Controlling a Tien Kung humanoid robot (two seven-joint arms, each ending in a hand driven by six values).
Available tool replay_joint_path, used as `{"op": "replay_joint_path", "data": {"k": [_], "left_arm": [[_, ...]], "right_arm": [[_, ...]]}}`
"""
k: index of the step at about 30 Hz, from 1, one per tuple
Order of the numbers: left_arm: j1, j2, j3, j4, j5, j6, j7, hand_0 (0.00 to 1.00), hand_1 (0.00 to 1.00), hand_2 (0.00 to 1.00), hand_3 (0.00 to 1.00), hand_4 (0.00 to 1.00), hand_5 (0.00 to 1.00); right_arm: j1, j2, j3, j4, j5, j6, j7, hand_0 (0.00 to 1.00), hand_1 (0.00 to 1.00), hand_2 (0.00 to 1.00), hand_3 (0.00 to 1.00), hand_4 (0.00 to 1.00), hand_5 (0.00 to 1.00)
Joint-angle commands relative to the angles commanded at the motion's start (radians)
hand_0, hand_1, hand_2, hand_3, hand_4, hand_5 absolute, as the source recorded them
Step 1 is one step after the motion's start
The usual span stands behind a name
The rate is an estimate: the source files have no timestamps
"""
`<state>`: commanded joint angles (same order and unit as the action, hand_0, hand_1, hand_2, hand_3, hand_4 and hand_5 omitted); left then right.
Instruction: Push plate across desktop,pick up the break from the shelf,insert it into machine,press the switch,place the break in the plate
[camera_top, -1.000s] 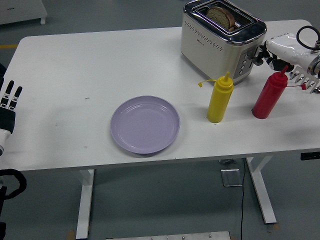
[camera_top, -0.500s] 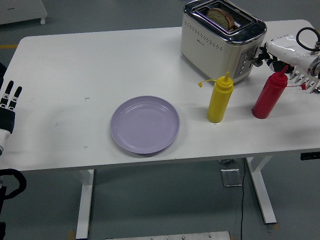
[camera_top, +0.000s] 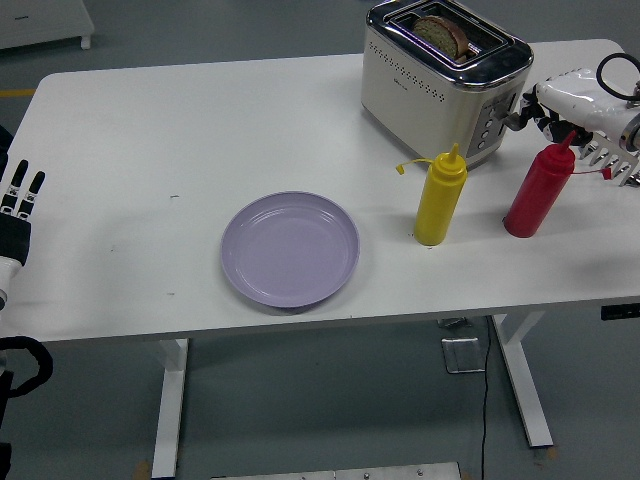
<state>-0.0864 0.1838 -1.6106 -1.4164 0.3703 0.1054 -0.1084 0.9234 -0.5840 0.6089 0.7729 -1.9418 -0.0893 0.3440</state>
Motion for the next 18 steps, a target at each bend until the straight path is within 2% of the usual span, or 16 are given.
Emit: {"op": "replay_joint_path", "data": {"k": [8, 9, 14, 15, 18], "left_arm": [[0.0, 0.001, 0.0, 0.001, 0.001, 0.0, 0.002, 0.815, 0.87, 0.943, 0.804, 0.603, 0.998], [0.0, 0.001, 0.0, 0.002, 0.001, 0.0, 0.002, 0.816, 0.869, 0.943, 0.804, 0.603, 0.998], [-0.001, 0.002, -0.001, 0.002, 0.002, 0.0, 0.002, 0.816, 0.869, 0.943, 0.804, 0.603, 0.998], [-0.001, 0.003, -0.001, 0.002, 0.002, 0.0, 0.002, 0.816, 0.869, 0.943, 0.804, 0.603, 0.998], [-0.001, 0.003, -0.001, 0.002, 0.002, 0.0, 0.002, 0.816, 0.869, 0.943, 0.804, 0.603, 0.998]], "right_arm": [[-0.007, -0.021, 0.067, 0.013, 0.001, 0.016, -0.016, 0.402, 0.374, 0.579, 0.512, 0.002, 0.002], [-0.009, -0.026, 0.083, 0.015, 0.0, 0.024, -0.025, 0.387, 0.44, 0.641, 0.615, 0.158, 0.002], [-0.018, -0.051, 0.155, 0.02, 0.013, 0.078, -0.102, 0.387, 0.44, 0.641, 0.615, 0.158, 0.002], [-0.021, -0.056, 0.17, 0.021, 0.022, 0.087, -0.12, 0.356, 0.475, 0.74, 0.814, 0.428, 0.142], [-0.027, -0.068, 0.203, 0.025, 0.061, 0.097, -0.165, 0.356, 0.475, 0.74, 0.814, 0.428, 0.142]]}}
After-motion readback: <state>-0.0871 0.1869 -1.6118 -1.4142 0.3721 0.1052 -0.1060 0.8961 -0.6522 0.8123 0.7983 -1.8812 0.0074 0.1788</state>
